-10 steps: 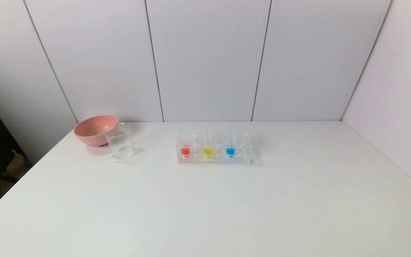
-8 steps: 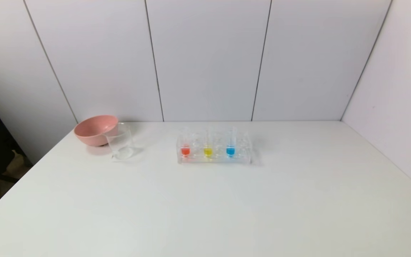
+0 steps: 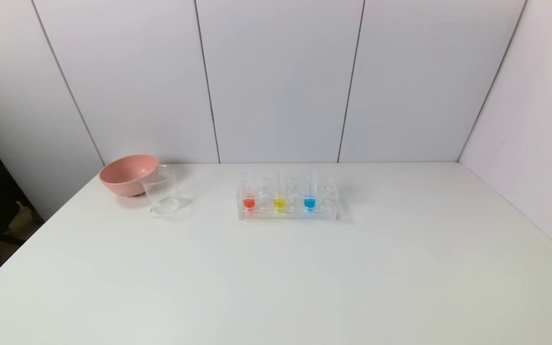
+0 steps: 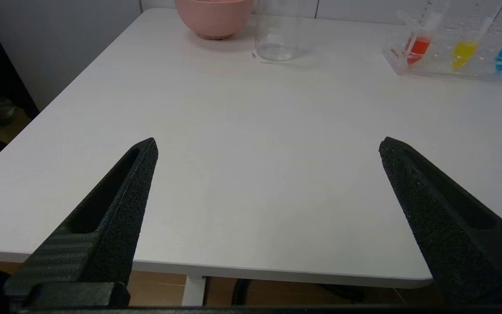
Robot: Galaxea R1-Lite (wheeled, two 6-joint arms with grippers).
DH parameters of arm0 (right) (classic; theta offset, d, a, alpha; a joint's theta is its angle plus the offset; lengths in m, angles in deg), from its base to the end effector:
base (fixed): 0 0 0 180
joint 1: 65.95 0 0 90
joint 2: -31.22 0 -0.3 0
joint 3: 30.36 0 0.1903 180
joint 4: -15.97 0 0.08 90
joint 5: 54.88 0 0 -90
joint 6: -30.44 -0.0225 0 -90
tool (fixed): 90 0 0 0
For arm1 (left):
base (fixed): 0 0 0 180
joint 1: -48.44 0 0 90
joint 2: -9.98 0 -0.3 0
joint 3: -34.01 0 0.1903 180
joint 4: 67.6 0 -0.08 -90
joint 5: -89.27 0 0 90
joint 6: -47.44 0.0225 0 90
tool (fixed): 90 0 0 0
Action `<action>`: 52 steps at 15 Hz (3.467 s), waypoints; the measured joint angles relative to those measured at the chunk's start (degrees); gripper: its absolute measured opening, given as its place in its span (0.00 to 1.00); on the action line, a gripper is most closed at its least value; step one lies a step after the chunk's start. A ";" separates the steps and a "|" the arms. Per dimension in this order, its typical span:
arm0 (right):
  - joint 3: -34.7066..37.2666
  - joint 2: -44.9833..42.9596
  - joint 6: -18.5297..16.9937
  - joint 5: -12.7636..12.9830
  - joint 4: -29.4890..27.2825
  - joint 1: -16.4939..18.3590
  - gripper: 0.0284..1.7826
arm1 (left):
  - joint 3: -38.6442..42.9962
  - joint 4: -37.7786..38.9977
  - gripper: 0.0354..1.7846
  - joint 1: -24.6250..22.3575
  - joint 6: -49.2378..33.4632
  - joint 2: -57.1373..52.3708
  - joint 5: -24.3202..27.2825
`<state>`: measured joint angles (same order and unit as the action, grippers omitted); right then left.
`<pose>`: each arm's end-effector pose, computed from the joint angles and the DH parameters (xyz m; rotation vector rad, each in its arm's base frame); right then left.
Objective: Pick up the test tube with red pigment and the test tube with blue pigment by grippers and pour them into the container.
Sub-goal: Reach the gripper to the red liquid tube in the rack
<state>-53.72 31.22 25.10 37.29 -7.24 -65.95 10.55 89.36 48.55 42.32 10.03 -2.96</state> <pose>-0.0228 -0.0009 0.0757 0.0932 -0.0044 -0.0377 -0.0229 0.0009 0.0765 -0.0895 -0.0081 0.0367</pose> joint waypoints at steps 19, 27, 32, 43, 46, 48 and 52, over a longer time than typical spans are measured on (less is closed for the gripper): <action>0.00 0.00 0.02 0.02 0.00 0.00 1.00 | -24.54 36.61 0.99 3.44 -2.71 65.44 4.12; 0.00 0.00 0.02 0.02 0.00 0.00 1.00 | -38.24 31.56 0.99 19.20 -4.16 85.65 10.58; 0.00 0.00 0.02 0.02 0.00 0.00 1.00 | -46.81 31.52 0.99 32.99 -5.22 97.00 -7.50; 0.00 0.00 0.02 0.02 0.00 0.00 1.00 | -58.81 37.77 0.99 39.46 -12.70 115.91 -31.83; 0.00 0.00 0.00 0.02 0.00 0.00 1.00 | -62.03 38.36 0.99 38.50 -11.30 119.80 -31.85; 0.00 0.00 0.02 0.00 0.00 0.00 1.00 | -64.70 38.50 0.99 37.40 -9.42 122.53 -31.83; 0.00 0.00 0.02 0.02 0.00 0.00 1.00 | -68.01 38.73 0.99 35.66 -8.59 126.22 -31.81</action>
<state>-53.72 31.22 25.12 37.32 -7.24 -65.95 -57.46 128.09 84.20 33.73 136.25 -34.76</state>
